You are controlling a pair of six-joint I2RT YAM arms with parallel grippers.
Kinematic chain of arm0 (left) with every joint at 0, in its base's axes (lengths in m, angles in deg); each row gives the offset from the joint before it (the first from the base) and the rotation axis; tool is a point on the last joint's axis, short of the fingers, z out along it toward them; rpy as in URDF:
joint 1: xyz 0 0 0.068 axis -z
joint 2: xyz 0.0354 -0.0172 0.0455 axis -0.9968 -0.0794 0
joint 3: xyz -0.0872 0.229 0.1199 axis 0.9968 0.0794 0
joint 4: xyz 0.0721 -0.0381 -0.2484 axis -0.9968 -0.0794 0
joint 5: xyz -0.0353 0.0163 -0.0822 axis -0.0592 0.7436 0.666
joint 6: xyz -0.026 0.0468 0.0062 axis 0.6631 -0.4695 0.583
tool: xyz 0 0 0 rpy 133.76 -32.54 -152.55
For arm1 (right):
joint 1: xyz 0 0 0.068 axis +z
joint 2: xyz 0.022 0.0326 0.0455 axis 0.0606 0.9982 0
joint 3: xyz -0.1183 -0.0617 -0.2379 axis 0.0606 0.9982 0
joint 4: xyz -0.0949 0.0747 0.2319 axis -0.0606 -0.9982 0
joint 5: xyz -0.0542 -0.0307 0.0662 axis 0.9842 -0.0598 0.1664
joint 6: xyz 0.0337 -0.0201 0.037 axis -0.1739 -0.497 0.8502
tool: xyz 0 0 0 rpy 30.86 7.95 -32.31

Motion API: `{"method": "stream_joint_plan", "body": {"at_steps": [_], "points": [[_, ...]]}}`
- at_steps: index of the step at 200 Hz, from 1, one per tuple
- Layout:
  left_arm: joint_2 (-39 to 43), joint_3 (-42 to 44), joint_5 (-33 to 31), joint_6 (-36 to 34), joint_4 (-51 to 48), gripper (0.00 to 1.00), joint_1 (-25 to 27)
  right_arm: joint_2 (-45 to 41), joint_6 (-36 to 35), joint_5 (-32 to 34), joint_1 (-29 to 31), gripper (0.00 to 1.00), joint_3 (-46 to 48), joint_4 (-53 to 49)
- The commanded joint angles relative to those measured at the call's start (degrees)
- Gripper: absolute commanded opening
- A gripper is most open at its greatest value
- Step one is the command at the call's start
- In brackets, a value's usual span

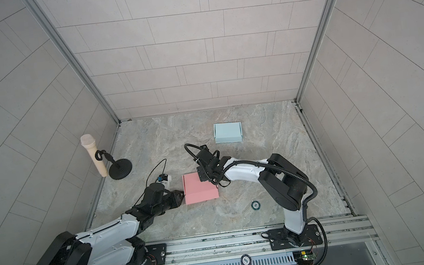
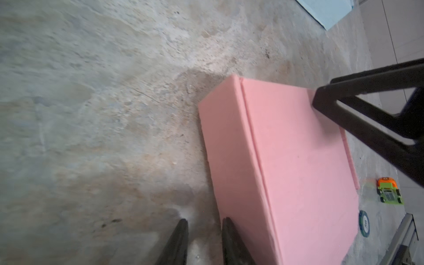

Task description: Fold the paper box

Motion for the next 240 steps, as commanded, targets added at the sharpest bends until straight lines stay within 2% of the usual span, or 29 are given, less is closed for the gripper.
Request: {"method": "stream_joint_plan", "body": {"at_steps": [1, 34, 74, 99, 117, 143, 157, 182, 219, 240], "points": [[-0.9, -0.4, 1.2, -1.1, -0.7, 0.31, 0.4, -0.5, 4.8, -2.6, 2.1, 0.71, 4.0, -0.4], [0.5, -0.4, 1.0, -1.1, -2.1, 0.31, 0.4, -3.0, 7.3, -0.1, 3.6, 0.71, 7.0, -0.2], [6.1, 0.2, -2.8, 0.3, -6.9, 0.32, 0.4, -6.6, 7.1, 3.7, 4.3, 0.72, 6.4, -2.8], [14.7, 0.0, -5.2, 1.0, -14.3, 0.46, 0.7, -9.6, 6.1, 4.8, 4.5, 0.72, 5.2, -5.2], [23.1, -1.7, -7.7, 0.2, -23.7, 0.48, 1.0, -11.6, 5.6, 4.9, 4.8, 0.73, 5.3, -6.3], [33.2, -2.0, -5.9, 2.3, -31.7, 0.51, 2.7, -13.3, 5.5, 5.0, 5.6, 0.74, 6.3, -7.4], [36.8, -1.3, -5.0, 4.5, -33.9, 0.56, 5.4, -14.1, 5.8, 5.0, 6.3, 0.75, 7.6, -7.2], [40.2, -0.7, -7.1, 7.5, -36.1, 0.64, 12.0, -15.6, 7.1, 4.6, 7.1, 0.75, 10.8, -5.4], [36.1, -0.9, -11.3, 11.2, -31.6, 0.73, 22.0, -17.0, 9.6, 3.9, 8.3, 0.77, 15.1, -2.3], [32.1, -1.9, -14.6, 12.3, -29.7, 0.74, 26.1, -17.9, 11.2, 3.0, 9.1, 0.79, 17.1, 0.1]]}}
